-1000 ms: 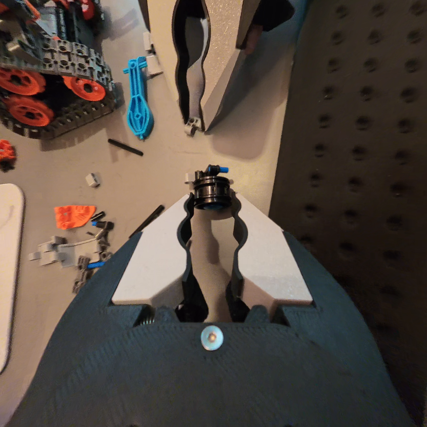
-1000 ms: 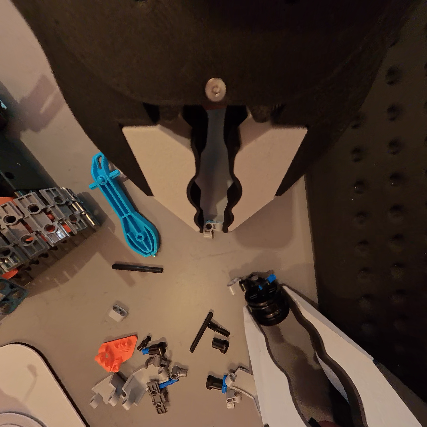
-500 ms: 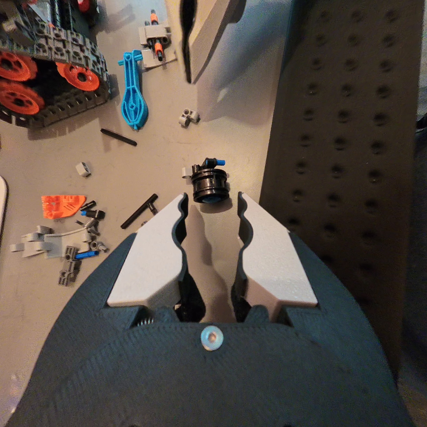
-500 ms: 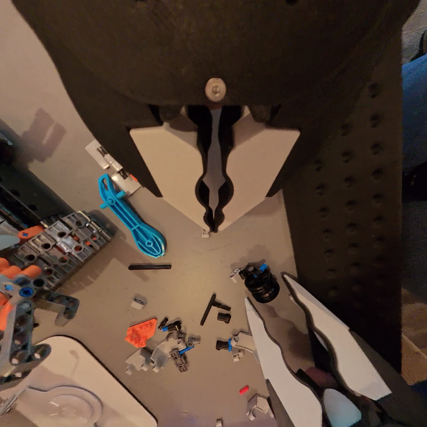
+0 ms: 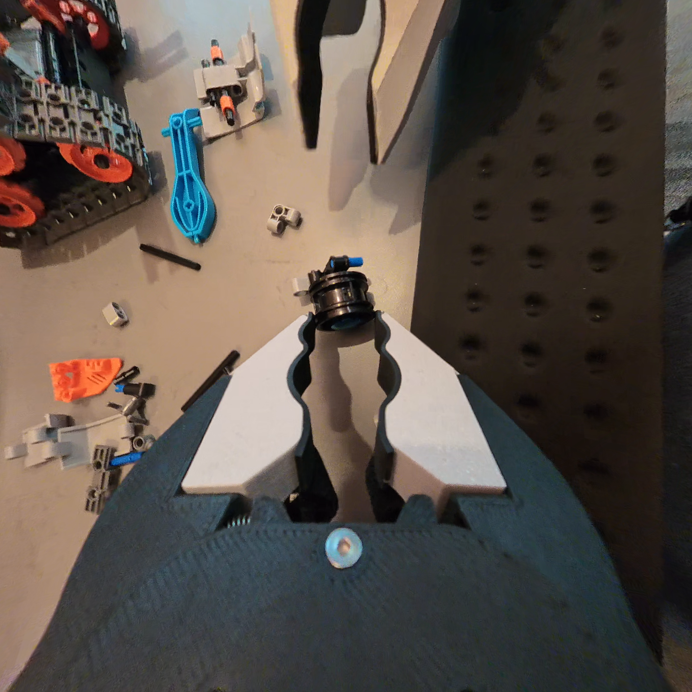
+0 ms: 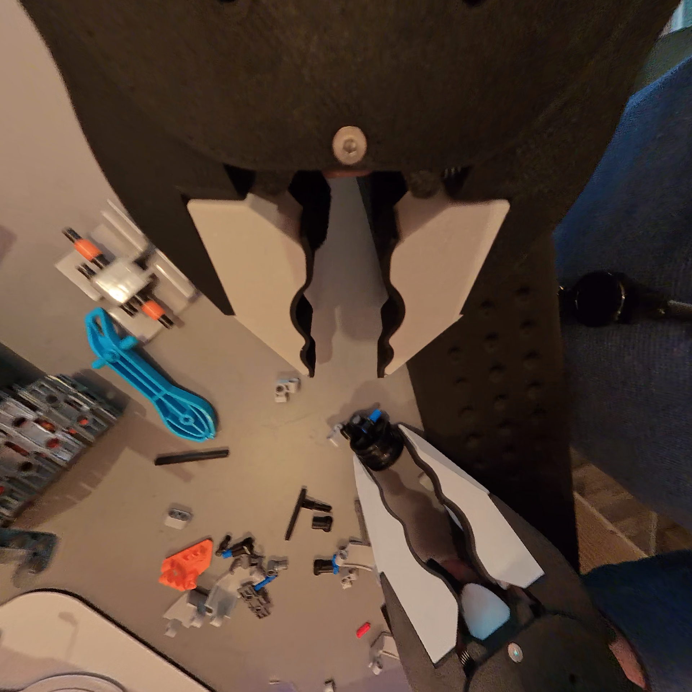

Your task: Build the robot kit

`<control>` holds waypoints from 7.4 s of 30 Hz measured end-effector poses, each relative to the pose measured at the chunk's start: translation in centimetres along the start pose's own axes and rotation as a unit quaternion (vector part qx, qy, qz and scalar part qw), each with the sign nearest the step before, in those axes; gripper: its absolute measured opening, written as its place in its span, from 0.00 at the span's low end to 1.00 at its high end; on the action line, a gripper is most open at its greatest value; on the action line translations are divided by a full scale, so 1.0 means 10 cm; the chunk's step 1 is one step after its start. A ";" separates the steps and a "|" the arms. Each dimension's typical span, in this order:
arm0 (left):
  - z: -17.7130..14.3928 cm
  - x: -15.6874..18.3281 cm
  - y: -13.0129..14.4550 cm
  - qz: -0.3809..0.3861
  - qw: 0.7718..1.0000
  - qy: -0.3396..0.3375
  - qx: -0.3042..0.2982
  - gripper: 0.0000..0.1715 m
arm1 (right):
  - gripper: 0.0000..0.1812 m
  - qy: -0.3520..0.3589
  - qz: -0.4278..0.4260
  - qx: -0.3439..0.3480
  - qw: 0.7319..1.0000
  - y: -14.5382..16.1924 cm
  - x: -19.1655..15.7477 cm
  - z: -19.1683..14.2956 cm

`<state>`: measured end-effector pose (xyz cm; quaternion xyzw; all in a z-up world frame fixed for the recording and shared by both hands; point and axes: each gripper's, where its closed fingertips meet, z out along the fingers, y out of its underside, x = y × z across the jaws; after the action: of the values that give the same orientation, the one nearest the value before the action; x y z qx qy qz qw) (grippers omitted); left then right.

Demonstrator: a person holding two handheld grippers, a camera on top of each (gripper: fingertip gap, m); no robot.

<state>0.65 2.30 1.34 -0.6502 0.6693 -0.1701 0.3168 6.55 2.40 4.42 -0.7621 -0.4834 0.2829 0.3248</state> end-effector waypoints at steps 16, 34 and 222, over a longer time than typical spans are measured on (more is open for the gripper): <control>-0.01 -0.02 -0.01 0.073 0.996 -0.047 -0.002 0.17 | 0.08 -0.067 -0.036 -0.049 0.996 -0.06 -0.14 0.47; -0.07 -0.09 0.02 -0.133 0.988 0.067 0.044 0.30 | 0.01 0.080 -0.236 -0.017 0.968 -0.22 0.01 0.52; 0.13 -0.44 -0.18 0.211 0.955 -0.005 -0.207 0.17 | 0.00 0.029 -0.051 -0.029 0.998 -0.08 0.22 0.42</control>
<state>2.68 6.64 2.38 -0.5463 0.8102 0.0464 0.2075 3.74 5.62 2.14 -0.7533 -0.5200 0.2300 0.3305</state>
